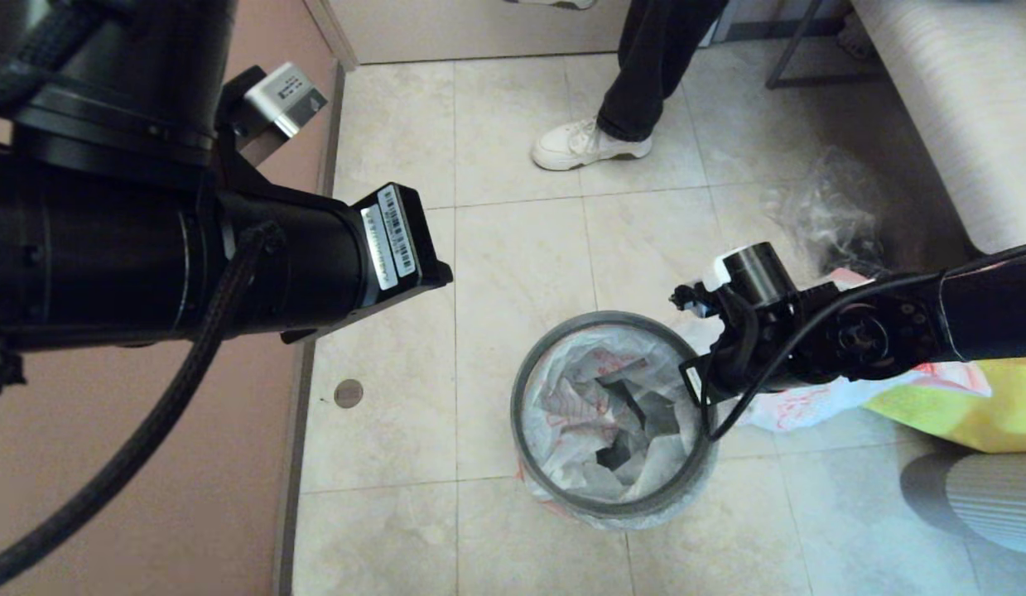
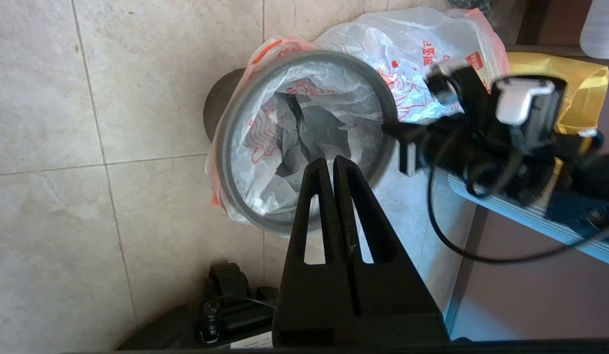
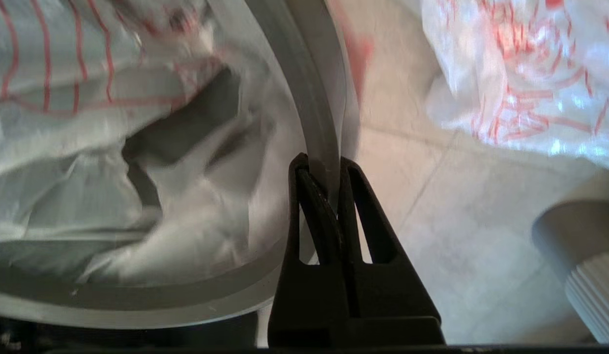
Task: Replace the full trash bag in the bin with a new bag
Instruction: Place the trash can ring on the trash can
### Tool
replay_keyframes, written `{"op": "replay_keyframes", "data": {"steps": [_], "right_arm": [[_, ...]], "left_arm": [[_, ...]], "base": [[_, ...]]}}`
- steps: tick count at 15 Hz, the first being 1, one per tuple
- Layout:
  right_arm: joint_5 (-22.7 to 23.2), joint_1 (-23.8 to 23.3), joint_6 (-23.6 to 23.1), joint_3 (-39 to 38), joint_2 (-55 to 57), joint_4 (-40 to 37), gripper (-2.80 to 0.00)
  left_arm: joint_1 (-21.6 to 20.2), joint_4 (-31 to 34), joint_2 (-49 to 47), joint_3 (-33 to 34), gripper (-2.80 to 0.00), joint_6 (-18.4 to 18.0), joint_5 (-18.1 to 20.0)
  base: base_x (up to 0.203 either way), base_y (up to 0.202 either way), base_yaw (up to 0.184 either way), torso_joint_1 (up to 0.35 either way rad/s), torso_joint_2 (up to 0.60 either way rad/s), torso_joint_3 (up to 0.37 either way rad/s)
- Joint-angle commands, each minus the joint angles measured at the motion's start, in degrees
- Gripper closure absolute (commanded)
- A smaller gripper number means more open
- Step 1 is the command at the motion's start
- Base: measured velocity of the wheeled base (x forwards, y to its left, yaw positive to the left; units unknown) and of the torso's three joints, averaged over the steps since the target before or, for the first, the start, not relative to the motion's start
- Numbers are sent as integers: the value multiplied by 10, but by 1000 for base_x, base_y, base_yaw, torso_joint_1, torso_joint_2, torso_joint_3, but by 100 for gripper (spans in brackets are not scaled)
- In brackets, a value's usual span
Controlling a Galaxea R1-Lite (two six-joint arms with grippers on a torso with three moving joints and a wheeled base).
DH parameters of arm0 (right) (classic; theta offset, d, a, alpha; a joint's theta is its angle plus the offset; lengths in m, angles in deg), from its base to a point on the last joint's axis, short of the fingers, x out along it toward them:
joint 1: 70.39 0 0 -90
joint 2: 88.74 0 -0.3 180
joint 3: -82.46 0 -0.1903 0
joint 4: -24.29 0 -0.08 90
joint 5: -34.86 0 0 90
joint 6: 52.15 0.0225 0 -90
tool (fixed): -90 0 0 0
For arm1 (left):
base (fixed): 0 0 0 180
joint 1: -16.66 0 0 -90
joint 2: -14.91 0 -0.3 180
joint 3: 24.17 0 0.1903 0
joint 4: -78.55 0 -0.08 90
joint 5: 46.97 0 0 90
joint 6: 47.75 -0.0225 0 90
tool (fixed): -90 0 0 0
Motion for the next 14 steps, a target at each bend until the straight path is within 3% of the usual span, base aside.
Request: {"op": "replay_keyframes", "data": {"steps": [1,14], "right_arm": [[-1,0,1,-24,-26,0,0],[-1,-12,-3,-12,37,43,0]], "left_arm": [[1,1,1,0,0,2,-1],[-12,1,-1,-3,0,1,1]], "base": [[0,0,0,0,0,0],[0,0,0,0,0,0]]}}
